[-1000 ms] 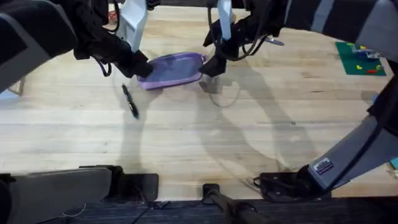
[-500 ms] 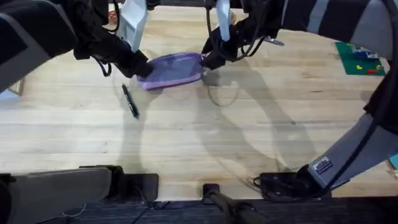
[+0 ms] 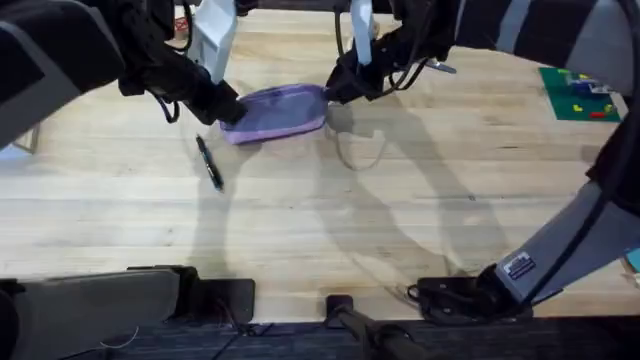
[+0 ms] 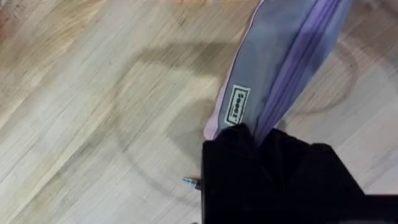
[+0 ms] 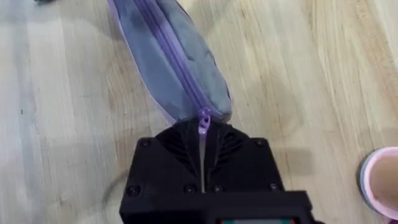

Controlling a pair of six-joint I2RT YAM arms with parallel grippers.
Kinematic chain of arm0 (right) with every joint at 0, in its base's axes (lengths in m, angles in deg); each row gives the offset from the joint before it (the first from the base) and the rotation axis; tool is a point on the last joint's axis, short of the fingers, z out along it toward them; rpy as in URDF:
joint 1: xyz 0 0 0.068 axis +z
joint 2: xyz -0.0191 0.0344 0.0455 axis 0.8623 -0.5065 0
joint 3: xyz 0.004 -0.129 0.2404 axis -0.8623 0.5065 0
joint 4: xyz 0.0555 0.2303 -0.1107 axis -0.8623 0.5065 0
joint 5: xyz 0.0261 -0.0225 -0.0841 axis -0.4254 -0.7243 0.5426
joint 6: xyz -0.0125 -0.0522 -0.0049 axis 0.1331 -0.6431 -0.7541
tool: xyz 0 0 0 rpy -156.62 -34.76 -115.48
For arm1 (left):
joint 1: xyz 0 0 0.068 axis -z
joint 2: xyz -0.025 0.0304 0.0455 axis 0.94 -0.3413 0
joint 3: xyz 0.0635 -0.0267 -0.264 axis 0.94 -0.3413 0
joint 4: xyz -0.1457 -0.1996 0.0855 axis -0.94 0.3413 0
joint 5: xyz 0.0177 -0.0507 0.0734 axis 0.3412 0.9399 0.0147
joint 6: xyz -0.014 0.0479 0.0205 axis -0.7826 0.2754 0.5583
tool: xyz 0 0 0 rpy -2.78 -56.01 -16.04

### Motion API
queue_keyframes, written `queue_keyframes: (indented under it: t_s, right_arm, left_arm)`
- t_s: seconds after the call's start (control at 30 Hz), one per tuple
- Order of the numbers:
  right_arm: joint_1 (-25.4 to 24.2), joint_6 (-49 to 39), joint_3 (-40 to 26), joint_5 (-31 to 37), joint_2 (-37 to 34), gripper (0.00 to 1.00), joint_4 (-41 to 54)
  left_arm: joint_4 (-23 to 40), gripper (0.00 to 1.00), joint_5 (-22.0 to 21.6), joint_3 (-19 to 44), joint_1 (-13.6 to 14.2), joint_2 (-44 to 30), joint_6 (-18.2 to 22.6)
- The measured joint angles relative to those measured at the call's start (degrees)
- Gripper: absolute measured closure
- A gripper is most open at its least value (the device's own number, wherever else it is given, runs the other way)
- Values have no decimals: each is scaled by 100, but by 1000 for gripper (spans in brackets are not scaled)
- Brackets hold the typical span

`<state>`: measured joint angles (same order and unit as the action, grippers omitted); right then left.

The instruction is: Unzip the bag, pick up the pens from the table one at a time and place them inside, then zip the bag closed.

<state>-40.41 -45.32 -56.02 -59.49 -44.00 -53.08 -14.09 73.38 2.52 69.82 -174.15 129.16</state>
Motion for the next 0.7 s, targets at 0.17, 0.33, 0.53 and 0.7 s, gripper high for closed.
queue_keyframes:
  t_s: [0.17, 0.33, 0.53, 0.7]
  right_arm:
    - [2, 27, -2, -27, 111, 969, 12]
    - [9, 139, -2, -58, 120, 969, 17]
    - [102, 267, -127, -55, 120, 969, 48]
    - [249, 317, -298, -96, 120, 969, 46]
  left_arm:
    - [-7, 959, -4, 0, -2, 2, 0]
    - [-10, 959, -17, 0, -2, 1, 0]
    - [-13, 959, -42, 0, -2, 0, 0]
    - [-7, 959, -84, 0, -2, 0, 0]
